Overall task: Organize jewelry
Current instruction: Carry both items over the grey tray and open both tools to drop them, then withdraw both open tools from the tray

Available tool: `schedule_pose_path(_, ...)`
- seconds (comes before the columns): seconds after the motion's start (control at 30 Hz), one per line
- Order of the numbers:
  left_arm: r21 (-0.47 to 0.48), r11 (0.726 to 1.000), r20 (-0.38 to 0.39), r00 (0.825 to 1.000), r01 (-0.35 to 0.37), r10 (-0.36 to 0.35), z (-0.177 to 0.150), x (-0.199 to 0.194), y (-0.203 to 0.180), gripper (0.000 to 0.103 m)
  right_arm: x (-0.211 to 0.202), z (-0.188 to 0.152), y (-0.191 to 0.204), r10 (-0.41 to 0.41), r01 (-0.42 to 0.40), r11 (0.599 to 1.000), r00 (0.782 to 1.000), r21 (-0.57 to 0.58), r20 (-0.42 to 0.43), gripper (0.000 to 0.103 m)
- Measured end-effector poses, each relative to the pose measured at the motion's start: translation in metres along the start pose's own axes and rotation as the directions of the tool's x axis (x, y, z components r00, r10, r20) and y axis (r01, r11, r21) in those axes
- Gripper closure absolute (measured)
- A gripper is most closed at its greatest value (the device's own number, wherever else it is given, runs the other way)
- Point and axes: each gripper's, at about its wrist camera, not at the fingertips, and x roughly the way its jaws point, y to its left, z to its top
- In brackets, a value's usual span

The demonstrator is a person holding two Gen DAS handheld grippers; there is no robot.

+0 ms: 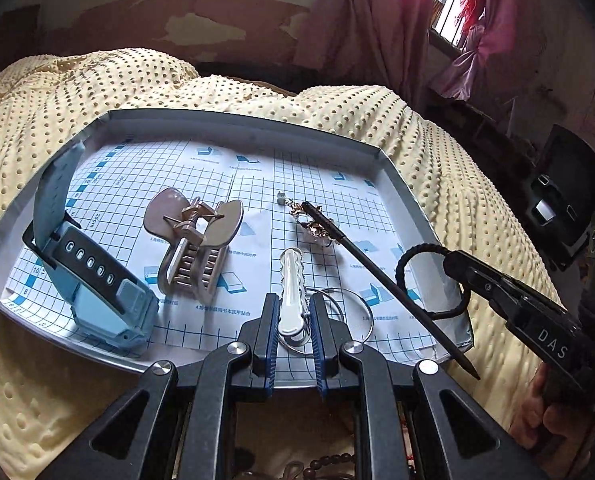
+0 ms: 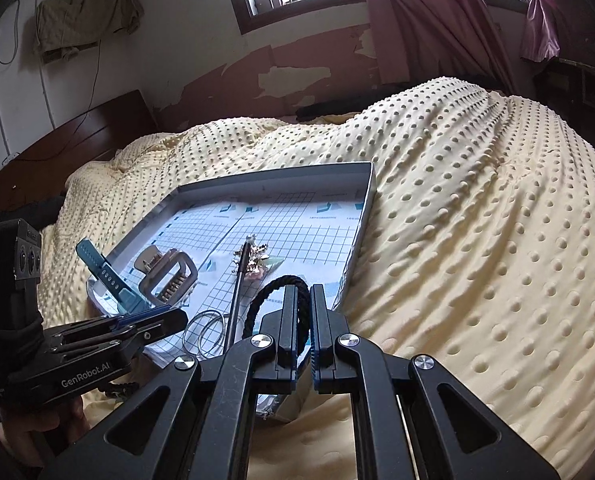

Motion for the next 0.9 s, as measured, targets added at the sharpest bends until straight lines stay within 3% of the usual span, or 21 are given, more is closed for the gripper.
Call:
schedule_pose_path(0.63, -0.062, 0.998, 0.003, 1.000, -0.020, 0.020, 0.000, -0.012, 0.011, 0.088, -0.008, -0.008, -0.001, 0.035, -0.035, 0.999, 0.999, 0.000, 0.003, 0.097)
schedule_pose_path(0.77, -0.061, 0.998, 0.036, 0.999, -0.011, 0.013, -0.001, -0.023, 0.007, 0.075, -0.016, -0.009, -0.001, 0.030, -0.030, 1.000, 0.999, -0.007, 0.018, 0.086)
schedule_pose_path(0.83, -0.053, 0.999, 0.065, 0.998, -0.002, 0.005, -0.003, -0.032, 0.004, 0.064, -0.024, -0.010, -0.002, 0.025, -0.024, 1.000, 0.999, -0.009, 0.039, 0.070)
schedule_pose_path(0.9, -0.045, 0.999, 0.103, 0.995, 0.016, -0.011, -0.005, -0.044, 0.001, 0.041, -0.036, -0.012, -0.002, 0.018, -0.017, 1.000, 0.997, -0.017, 0.070, 0.063)
